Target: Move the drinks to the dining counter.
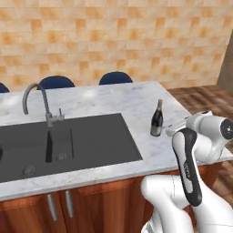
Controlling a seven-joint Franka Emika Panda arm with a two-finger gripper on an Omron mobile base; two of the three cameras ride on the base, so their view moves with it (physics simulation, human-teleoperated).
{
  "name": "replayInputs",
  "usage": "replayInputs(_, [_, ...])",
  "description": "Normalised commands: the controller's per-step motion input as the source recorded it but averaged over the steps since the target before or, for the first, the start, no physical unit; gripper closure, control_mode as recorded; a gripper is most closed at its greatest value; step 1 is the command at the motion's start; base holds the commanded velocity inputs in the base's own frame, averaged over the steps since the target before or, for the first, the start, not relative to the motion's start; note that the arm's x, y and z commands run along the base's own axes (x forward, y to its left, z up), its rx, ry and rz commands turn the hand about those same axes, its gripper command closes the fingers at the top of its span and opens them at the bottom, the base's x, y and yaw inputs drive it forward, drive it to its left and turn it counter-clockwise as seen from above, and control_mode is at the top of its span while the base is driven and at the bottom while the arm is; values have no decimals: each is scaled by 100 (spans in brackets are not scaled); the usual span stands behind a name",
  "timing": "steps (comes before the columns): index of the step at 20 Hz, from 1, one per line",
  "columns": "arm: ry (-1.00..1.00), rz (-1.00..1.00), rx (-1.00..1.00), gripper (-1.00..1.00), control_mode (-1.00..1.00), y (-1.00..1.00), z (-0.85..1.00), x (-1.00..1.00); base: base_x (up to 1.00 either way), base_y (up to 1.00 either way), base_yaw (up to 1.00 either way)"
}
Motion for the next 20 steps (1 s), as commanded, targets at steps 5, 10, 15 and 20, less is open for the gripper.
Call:
replayInputs(5, [0,0,0,-100,100,0,0,0,-74,-9,-40])
replayInputs(10, [0,0,0,-100,100,0,0,0,-14,0,-56])
replayInputs(15, [0,0,0,-100,100,0,0,0,0,-1,-61])
replayInputs(20, [0,0,0,-100,100,0,0,0,0,-3,-56])
